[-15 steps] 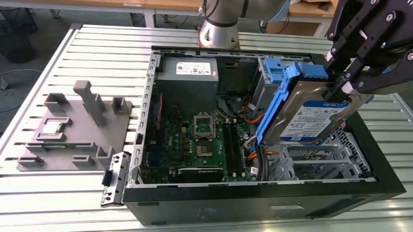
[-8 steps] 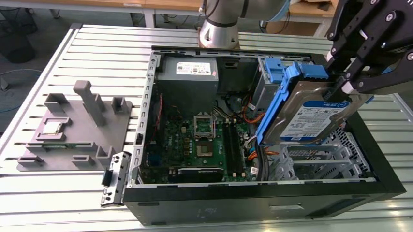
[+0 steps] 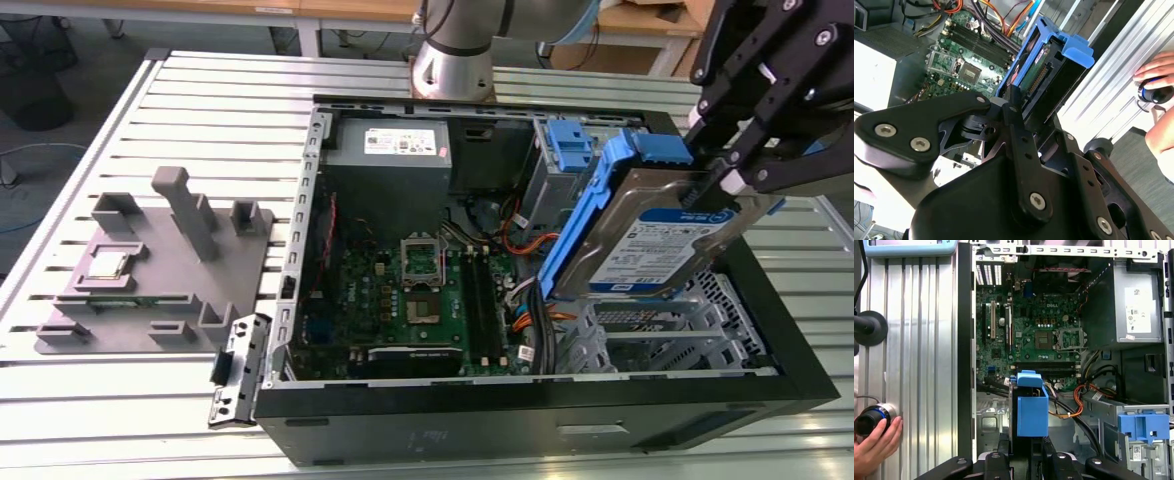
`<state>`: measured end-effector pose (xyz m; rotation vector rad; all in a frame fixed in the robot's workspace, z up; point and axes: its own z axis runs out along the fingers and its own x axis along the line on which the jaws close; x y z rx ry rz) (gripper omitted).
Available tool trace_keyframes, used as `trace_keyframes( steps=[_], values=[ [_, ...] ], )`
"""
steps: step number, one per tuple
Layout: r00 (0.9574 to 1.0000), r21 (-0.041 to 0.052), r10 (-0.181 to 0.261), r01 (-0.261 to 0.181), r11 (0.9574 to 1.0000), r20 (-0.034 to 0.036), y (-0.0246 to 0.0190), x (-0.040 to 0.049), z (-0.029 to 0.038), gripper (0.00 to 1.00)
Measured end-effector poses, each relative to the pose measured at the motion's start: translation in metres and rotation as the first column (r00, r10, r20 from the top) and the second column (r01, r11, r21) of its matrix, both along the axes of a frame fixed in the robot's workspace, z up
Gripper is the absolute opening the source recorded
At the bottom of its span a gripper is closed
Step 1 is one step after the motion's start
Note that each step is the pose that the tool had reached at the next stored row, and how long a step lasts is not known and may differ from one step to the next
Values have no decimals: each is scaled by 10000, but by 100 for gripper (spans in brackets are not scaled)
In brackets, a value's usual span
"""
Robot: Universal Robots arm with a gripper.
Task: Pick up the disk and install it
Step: 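Insert the disk into the insertion slot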
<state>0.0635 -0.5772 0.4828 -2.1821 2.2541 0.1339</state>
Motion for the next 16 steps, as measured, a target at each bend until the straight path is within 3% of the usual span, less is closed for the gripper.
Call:
trace_keyframes(
  steps=[13, 16],
  values=[
    [10000, -1, 1, -1, 10000, -3, 0, 358, -8, 35],
    [10000, 0, 0, 0, 10000, -4, -3, 407, -13, 35]
  ],
)
